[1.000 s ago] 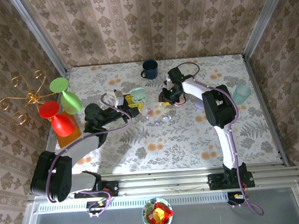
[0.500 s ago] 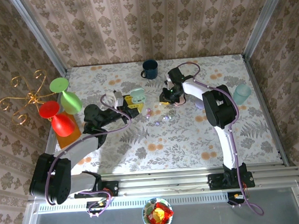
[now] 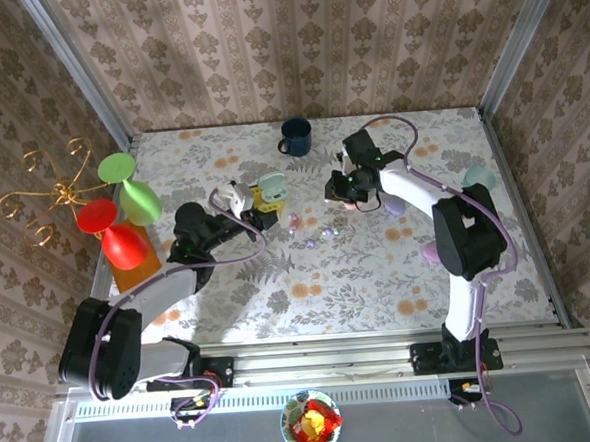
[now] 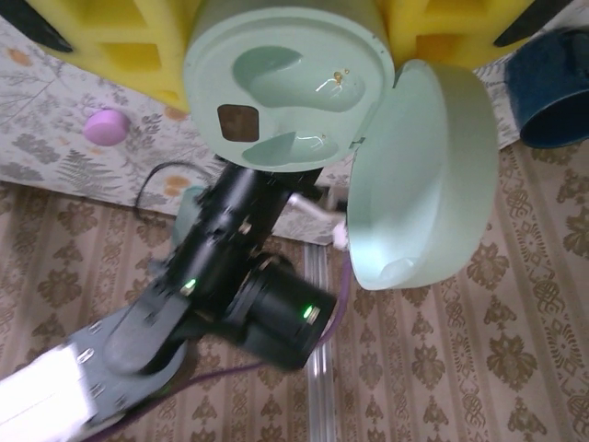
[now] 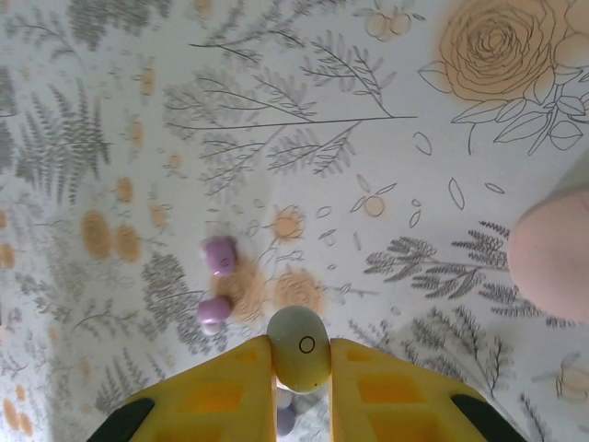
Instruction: Insert the wireless bluetooth earbuds into the charging case
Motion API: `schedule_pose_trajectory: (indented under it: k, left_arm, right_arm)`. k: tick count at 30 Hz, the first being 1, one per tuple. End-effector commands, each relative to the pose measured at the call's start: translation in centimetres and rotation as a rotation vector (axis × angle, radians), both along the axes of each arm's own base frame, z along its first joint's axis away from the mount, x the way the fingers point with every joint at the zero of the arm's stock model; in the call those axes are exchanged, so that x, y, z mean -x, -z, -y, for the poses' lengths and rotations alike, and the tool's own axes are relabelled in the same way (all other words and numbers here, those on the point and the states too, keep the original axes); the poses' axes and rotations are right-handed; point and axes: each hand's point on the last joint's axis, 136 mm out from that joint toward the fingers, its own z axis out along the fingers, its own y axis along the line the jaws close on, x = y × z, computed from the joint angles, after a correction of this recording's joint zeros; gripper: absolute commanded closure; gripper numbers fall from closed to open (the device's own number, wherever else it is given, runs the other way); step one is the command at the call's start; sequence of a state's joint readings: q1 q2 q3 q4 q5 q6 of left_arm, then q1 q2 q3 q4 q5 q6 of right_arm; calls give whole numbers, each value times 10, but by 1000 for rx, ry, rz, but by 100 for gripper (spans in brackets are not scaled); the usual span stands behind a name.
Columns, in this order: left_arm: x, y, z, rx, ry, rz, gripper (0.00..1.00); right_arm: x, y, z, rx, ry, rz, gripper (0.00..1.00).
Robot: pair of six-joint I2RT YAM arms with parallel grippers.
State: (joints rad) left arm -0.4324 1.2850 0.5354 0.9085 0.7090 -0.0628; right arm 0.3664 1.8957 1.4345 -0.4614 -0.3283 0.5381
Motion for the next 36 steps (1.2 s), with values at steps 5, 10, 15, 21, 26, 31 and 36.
schedule_pose_trajectory:
  k: [5,10,15,21,26,31,36]
  left_arm:
    - [-17,-9,7,22,-41,71,77]
    - [-21,4,6,-5,-60,63,76]
    - [-22,13,13,-29,-83,70,77]
    - [-28,18,18,-42,-97,99,76]
    - [-24,18,24,-54,-73,123,76]
    - [-18,18,25,-58,-63,129,77]
    - [-13,16,27,-61,-63,135,77]
  right_arm:
    - [40,-41,-4,83,-50,69,80]
    - [69,-60,-13,122,-111,103,79]
    - [88,-89,-29,67,-151,158,79]
    - [99,-123,-56,-22,-198,226,80]
    - [97,-149,-76,-54,-238,287,80]
    - [89,-163,-95,-75,-279,320,80]
    - [82,-164,-105,-62,-313,321,80]
